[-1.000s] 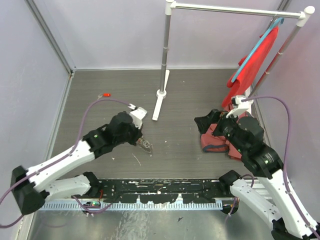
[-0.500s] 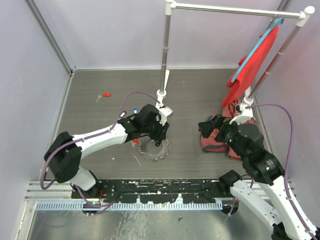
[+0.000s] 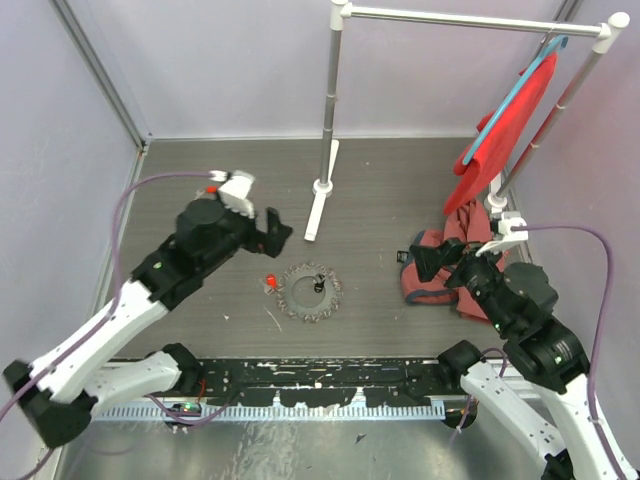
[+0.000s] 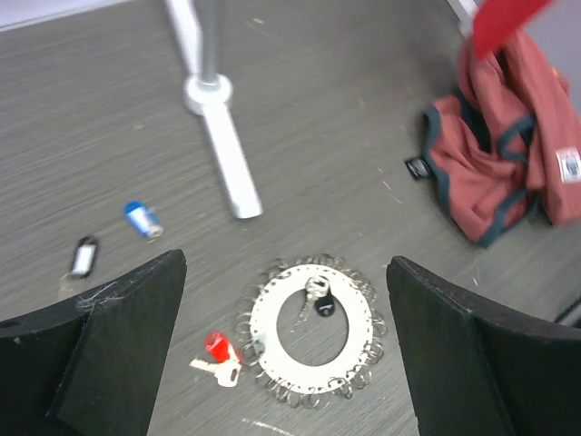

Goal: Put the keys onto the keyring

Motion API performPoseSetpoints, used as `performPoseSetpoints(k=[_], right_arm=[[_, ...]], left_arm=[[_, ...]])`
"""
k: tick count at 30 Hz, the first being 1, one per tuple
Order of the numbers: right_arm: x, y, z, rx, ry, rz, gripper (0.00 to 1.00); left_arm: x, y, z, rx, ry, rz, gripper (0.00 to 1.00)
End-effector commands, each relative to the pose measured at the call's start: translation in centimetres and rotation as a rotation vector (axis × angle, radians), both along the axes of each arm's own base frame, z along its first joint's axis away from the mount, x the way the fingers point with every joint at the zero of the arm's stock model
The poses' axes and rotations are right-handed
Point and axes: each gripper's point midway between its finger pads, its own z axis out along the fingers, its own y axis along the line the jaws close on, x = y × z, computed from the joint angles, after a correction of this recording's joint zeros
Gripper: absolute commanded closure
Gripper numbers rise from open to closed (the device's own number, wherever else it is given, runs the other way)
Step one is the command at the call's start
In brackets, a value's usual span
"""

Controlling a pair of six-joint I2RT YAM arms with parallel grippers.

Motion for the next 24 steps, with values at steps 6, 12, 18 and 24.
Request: performPoseSetpoints(k=[6, 12, 18, 24], right_arm=[[-2.1, -3.9, 5.5, -0.005, -0.228, -0.104, 0.00], [-2.0, -4.6, 4.3, -0.023, -0.205, -0.142, 0.00], [-1.9, -4.2, 3.6, -0.024, -0.184, -0.127, 0.00], [-1.7, -3.6, 3.3, -0.028, -0.167, -0.100, 0.00]], left_arm=[[-4.3, 12.6, -0.8, -0.017, 0.045, 0.398, 0.02], [-6.1, 15.3, -0.9, -0.079, -0.022, 0.444, 0.02], [-6.3, 14.8, -0.7, -0.102, -0.027, 0.413, 0.02], [-6.1, 14.3, -0.5, -0.090, -0.021, 0.396, 0.02]])
